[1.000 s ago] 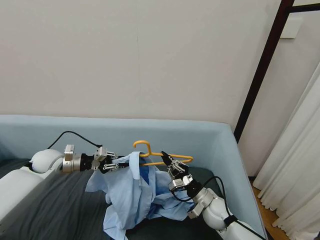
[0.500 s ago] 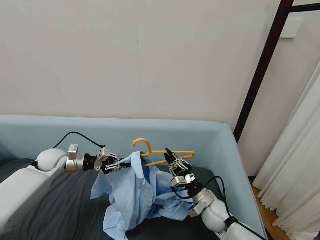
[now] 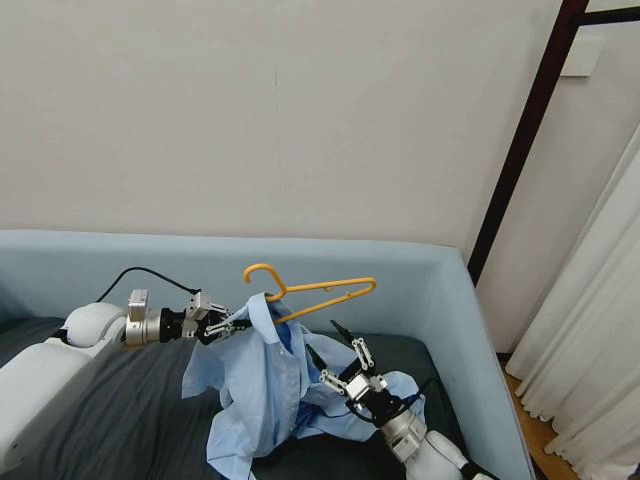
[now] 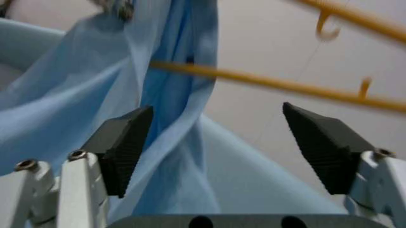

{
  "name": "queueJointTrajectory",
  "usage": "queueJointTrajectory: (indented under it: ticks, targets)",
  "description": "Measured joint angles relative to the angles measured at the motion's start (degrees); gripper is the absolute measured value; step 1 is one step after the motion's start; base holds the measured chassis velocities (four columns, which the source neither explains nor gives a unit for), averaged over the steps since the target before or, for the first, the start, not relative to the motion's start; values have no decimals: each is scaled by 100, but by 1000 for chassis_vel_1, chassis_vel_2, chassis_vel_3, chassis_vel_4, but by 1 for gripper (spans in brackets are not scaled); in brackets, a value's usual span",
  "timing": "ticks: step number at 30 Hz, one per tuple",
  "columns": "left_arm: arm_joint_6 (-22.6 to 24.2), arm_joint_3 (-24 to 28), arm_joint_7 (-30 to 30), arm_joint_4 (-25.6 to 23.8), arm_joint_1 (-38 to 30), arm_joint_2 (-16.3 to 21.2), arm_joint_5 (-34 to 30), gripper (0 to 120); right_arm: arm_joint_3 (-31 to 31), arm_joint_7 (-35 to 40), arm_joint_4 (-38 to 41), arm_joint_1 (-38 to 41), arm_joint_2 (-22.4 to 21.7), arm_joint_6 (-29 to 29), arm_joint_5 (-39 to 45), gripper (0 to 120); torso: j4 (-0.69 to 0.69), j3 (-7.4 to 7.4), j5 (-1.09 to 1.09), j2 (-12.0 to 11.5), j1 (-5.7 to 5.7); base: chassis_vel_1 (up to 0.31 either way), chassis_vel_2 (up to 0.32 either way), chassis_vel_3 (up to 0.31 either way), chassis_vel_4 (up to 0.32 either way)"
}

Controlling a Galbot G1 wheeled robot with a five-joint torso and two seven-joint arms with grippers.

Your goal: Pick up the clothes from the sofa and hang them on the clothes hanger.

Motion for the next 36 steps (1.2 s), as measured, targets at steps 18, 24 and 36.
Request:
queueJointTrajectory:
  ticks: [18, 24, 36]
  targets:
    - [-37, 65, -26, 245, -149, -1, 69, 3, -851, -159, -124, 120, 334, -1157, 3292, 100, 1, 0, 0, 0, 0, 0, 0, 0, 0]
    - [-62, -24, -7, 166, -22, 30, 67, 3, -1019, 670, -134, 230, 492, -1535, 3467, 100, 0, 0, -1, 0, 0, 0, 0, 0, 0]
    - [-140, -111, -5, 138, 70, 68, 51, 3, -1183, 702, -88, 315, 621, -1650, 3778, 67, 0, 0, 0, 0, 0, 0, 0, 0, 0]
